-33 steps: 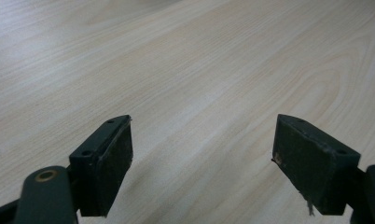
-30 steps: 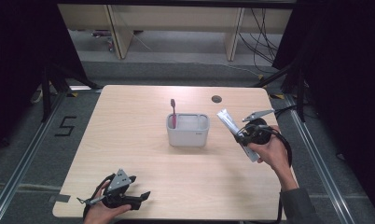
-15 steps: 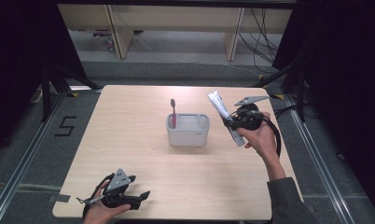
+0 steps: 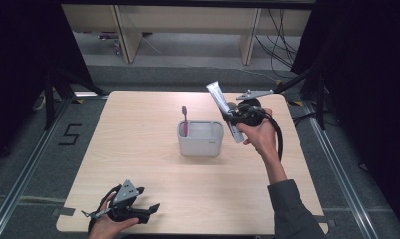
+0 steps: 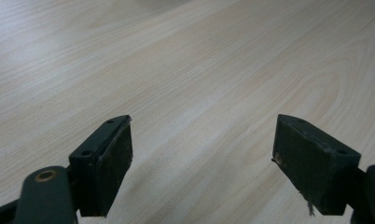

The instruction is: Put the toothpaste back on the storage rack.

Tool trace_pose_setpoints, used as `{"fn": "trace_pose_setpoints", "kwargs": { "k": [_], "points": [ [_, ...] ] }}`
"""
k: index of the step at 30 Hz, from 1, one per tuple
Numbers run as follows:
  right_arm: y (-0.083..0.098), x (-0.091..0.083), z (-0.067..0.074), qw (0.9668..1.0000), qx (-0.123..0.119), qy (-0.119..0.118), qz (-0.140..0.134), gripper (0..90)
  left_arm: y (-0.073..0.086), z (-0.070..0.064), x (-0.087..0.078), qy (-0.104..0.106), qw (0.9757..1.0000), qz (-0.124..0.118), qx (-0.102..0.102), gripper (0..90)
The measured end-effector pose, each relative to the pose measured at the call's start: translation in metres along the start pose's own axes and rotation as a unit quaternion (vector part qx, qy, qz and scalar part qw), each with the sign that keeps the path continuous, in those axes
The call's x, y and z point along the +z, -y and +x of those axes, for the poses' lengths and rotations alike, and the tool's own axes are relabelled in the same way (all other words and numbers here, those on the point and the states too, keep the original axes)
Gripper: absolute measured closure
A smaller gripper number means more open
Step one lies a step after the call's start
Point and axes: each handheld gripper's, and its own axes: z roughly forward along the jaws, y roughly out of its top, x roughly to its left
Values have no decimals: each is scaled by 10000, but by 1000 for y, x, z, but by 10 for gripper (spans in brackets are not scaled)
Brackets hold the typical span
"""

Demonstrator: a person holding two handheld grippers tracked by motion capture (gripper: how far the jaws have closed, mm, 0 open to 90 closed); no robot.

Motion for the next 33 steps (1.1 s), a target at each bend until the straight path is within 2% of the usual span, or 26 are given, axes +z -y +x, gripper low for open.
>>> {"fn": "trace_pose_setpoints", "kwargs": {
  "k": [1,2,3,5,7,8,9,11,12,13,15,17,18,19,20,22,24,25,27,29,33],
  "points": [
    [-3,2,-1,9999,-131,-95,-14,767,0,0,0,-2,10000,2,-9,194],
    [-4,5,2,9999,-39,-87,-123,767,0,-1,1,2,10000,-20,-25,194],
    [-6,7,2,9998,-141,-101,-109,766,0,-1,1,7,10000,23,-7,194],
    [-9,13,7,9996,-56,-181,-190,766,0,-2,0,14,10000,17,11,194],
    [-12,21,9,9994,-146,-206,-235,766,0,-2,1,23,10000,-53,-36,194],
    [-13,24,12,9996,-52,-184,-212,766,0,-1,1,22,10000,-46,-27,194],
    [-15,31,12,9992,-121,-207,-305,766,0,-1,0,8,10000,-48,-31,194],
    [-15,33,14,9992,-47,-234,-320,766,0,-1,0,28,10000,-56,-29,194],
    [-16,36,13,9990,-105,-244,-356,766,0,-1,0,31,10000,-53,-22,194],
    [-16,39,16,9988,-6,-268,-408,766,0,-2,0,13,10000,-37,-29,194],
    [-17,45,16,9983,-55,-297,-503,766,0,-3,1,23,10000,-54,-35,194],
    [-17,47,19,9980,46,-336,-537,766,0,-1,0,-17,10000,18,50,194],
    [-18,48,20,9979,48,-338,-558,766,0,-1,0,-19,10000,17,46,194],
    [-19,51,19,9977,-77,-313,-600,766,0,-2,1,26,10000,-44,-28,194],
    [-19,51,22,9979,51,-335,-545,766,0,-2,1,47,10000,-35,-24,194],
    [-20,57,22,9973,-55,-369,-636,766,0,-2,1,50,10000,-32,-16,194],
    [-20,60,25,9973,89,-387,-617,766,0,-2,2,67,10000,-49,-24,194],
    [-20,63,24,9971,-22,-374,-657,766,0,-2,2,68,10000,-27,-9,194],
    [-21,66,27,9971,126,-390,-635,766,0,-2,2,72,10000,-36,7,194],
    [-21,71,25,9969,4,-418,-668,766,0,-3,2,73,10000,-48,9,194],
    [-20,78,27,9968,131,-402,-677,766,0,-2,0,71,10000,18,46,194]
  ]
}}
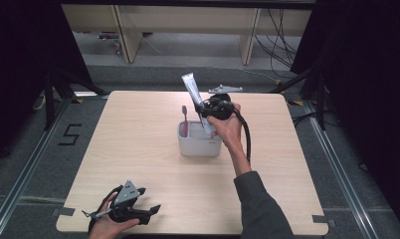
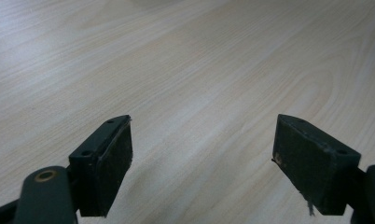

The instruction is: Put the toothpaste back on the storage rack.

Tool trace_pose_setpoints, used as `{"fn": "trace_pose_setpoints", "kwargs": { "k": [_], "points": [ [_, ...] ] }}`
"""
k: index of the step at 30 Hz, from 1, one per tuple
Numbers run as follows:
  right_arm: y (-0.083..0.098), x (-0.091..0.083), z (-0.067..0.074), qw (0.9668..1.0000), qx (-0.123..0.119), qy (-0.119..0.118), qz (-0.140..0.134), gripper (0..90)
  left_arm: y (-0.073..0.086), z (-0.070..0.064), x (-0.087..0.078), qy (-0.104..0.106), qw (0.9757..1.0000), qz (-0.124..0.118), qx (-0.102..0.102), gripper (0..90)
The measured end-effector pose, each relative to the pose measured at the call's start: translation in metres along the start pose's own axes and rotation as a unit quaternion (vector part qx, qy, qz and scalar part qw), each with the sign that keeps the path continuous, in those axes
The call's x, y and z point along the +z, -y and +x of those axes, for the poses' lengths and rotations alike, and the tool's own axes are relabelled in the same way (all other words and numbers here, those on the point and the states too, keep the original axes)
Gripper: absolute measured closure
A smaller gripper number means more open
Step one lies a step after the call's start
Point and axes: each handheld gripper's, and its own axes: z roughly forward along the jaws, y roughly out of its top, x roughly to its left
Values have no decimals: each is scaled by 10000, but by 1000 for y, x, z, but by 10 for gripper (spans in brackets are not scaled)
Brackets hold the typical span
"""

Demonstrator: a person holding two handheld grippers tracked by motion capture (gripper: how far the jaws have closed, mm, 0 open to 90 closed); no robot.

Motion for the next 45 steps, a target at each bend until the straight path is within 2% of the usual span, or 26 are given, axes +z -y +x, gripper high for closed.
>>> {"fn": "trace_pose_setpoints", "kwargs": {
  "k": [5,6,8,9,11,13,14,16,18,19,20,21,23,25,28,29,31,32,33,35,36,37,39,40,42,45],
  "points": [
    [2,5,1,9999,-80,-29,-74,765,0,-1,1,6,10000,-21,-16,194],
    [4,6,3,10000,46,-11,-46,765,0,-1,1,6,10000,-17,-11,194],
    [6,8,1,9999,-58,1,-96,764,0,-1,0,9,10000,-16,-10,194],
    [7,8,2,10000,74,3,-42,764,0,-1,1,10,10000,-17,-10,194],
    [10,9,1,10000,-27,35,-72,764,0,-1,1,8,10000,-8,-12,194],
    [13,11,1,9999,86,3,-148,764,0,-1,0,6,10000,25,21,194],
    [13,11,1,9999,22,-15,-147,764,0,-1,0,10,10000,26,24,194],
    [14,12,2,9999,79,1,-106,763,0,-1,1,23,10000,14,28,194],
    [16,12,2,9999,-21,23,-143,762,0,-1,1,19,10000,24,23,194],
    [17,11,2,9999,68,37,-148,762,0,-1,1,19,10000,25,23,194],
    [18,11,1,9998,-8,39,-171,762,0,-1,1,20,10000,26,22,194],
    [19,11,2,9998,81,44,-188,762,0,-1,1,24,10000,10,33,194],
    [21,11,1,9998,115,6,-150,761,0,-1,2,31,10000,-21,19,194],
    [23,11,1,9999,7,7,-165,761,0,-1,2,33,10000,-9,26,194],
    [25,11,2,9998,51,50,-165,761,0,-2,3,41,10000,-68,-33,194],
    [26,12,1,9999,18,38,-165,760,0,-1,2,42,10000,8,52,194],
    [27,13,2,9999,103,-15,-104,760,0,-1,2,34,10000,13,36,194],
    [28,14,1,9999,0,12,-134,760,0,-1,2,39,10000,-6,29,194],
    [29,14,2,9999,62,6,-97,759,0,-1,2,38,10000,-7,30,194],
    [29,15,1,10000,-5,-16,-69,759,0,-1,2,41,10000,-4,36,194],
    [30,15,1,9999,-72,56,-75,759,0,-3,3,42,10000,-56,-35,194],
    [31,15,2,10000,10,43,-77,758,0,-1,2,44,10000,22,58,194],
    [31,15,2,10000,-41,57,-23,758,-1,-2,1,17,10000,54,54,194],
    [33,16,2,10000,-60,-16,-47,757,-1,-2,1,16,10000,53,55,194],
    [34,17,3,10000,32,9,27,757,0,-2,2,38,10000,13,45,194],
    [35,18,2,9999,-104,28,48,756,0,-3,2,21,10000,0,-7,194]
  ]
}}
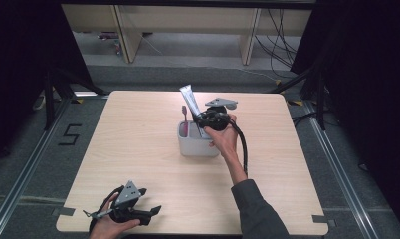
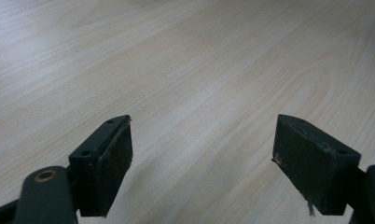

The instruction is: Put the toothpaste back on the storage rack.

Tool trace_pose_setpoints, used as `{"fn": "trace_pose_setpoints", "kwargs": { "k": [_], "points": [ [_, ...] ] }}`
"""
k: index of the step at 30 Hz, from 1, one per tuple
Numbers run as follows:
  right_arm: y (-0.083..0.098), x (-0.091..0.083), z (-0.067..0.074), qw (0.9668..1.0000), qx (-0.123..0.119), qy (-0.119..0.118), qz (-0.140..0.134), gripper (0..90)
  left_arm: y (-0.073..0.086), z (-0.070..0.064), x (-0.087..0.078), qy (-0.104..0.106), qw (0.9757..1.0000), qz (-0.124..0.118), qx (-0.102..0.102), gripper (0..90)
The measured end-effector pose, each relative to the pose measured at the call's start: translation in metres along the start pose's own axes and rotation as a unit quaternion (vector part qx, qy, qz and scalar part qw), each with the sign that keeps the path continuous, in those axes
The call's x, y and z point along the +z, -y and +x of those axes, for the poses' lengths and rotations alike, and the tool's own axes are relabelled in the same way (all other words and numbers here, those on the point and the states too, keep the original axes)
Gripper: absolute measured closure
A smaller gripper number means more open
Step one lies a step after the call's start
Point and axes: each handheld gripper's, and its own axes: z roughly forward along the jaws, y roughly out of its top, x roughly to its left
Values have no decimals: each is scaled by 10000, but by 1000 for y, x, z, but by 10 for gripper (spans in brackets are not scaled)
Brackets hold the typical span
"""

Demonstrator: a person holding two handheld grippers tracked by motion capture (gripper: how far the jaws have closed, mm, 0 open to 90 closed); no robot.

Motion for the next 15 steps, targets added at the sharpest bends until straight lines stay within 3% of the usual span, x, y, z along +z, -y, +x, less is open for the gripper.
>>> {"fn": "trace_pose_setpoints", "kwargs": {
  "k": [2,4,7,8,13,14,15],
  "points": [
    [1,1,0,10000,-5,-19,1,756,0,1,1,34,10000,-22,13,194],
    [1,0,3,9999,139,-1,95,754,0,1,1,37,10000,-18,16,193],
    [2,1,1,9999,-63,72,116,751,0,0,1,29,10000,-13,14,194],
    [2,1,3,9998,104,2,177,749,0,0,0,-1,10000,31,50,193],
    [2,2,3,9996,46,-31,272,736,0,1,0,9,10000,40,65,194],
    [2,2,3,9994,-80,16,330,735,0,1,0,10,10000,39,67,193],
    [2,3,5,9994,16,1,338,733,0,0,0,12,10000,37,69,194]
  ]
}}
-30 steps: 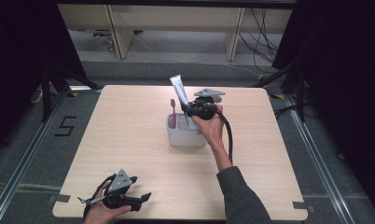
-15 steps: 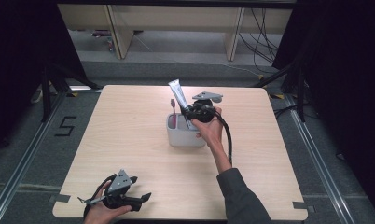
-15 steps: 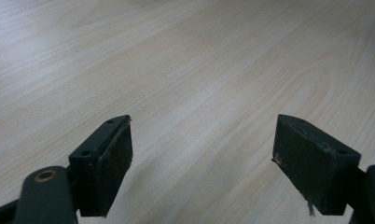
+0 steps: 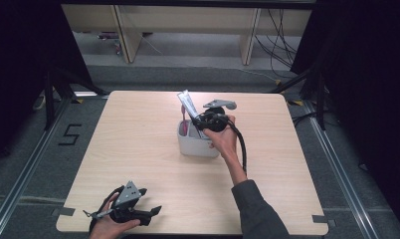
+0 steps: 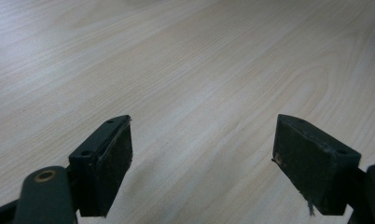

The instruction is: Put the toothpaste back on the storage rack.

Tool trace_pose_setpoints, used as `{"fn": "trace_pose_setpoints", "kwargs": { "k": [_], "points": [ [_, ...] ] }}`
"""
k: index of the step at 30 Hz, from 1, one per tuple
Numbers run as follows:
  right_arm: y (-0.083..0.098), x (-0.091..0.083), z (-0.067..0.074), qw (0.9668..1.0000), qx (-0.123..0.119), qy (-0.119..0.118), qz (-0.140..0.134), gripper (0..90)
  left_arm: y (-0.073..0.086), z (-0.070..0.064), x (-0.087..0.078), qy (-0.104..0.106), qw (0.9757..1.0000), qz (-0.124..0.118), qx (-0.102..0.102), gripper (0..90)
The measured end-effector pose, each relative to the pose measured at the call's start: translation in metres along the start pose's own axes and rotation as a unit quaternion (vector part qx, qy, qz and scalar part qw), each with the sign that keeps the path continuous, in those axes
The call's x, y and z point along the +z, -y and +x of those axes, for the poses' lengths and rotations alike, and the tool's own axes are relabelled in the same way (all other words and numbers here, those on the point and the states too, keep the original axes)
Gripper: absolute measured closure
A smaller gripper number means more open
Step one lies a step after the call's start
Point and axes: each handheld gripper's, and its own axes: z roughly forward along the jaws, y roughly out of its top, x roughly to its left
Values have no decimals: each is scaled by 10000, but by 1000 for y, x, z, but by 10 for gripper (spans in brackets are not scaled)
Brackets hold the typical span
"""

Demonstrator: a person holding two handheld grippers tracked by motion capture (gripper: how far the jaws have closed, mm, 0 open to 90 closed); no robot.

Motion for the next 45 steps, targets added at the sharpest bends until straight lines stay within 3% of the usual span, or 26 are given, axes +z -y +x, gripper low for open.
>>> {"fn": "trace_pose_setpoints", "kwargs": {
  "k": [3,4,7,9,12,13,21,36,40,41,44,45],
  "points": [
    [3,0,1,9998,-51,26,200,699,0,0,0,18,10000,3,21,193],
    [4,1,1,9997,-167,101,175,696,0,0,0,19,10000,4,24,193],
    [5,-5,5,9997,-118,133,158,689,0,0,0,23,10000,3,20,193],
    [5,-9,3,9996,-269,19,39,651,0,0,0,39,10000,7,22,193],
    [6,-20,5,9996,-263,121,69,610,0,-1,0,18,10000,-7,20,193],
    [6,-23,4,9992,-380,117,47,606,0,-1,1,22,10000,1,27,193],
    [8,-43,1,9996,-267,105,-41,590,0,0,2,8,10000,1,19,193],
    [10,-51,-3,9993,-348,120,-82,549,0,0,1,32,10000,7,22,193],
    [11,-53,-2,9994,-282,140,-154,505,0,0,2,9,10000,10,30,193],
    [11,-55,-1,9997,-171,93,-116,499,0,0,2,-18,10000,35,62,193],
    [11,-57,-2,9995,-269,84,-149,488,0,0,2,-17,10000,20,44,193],
    [12,-59,0,9998,-92,106,-126,485,0,0,2,1,10000,12,32,193]
  ]
}}
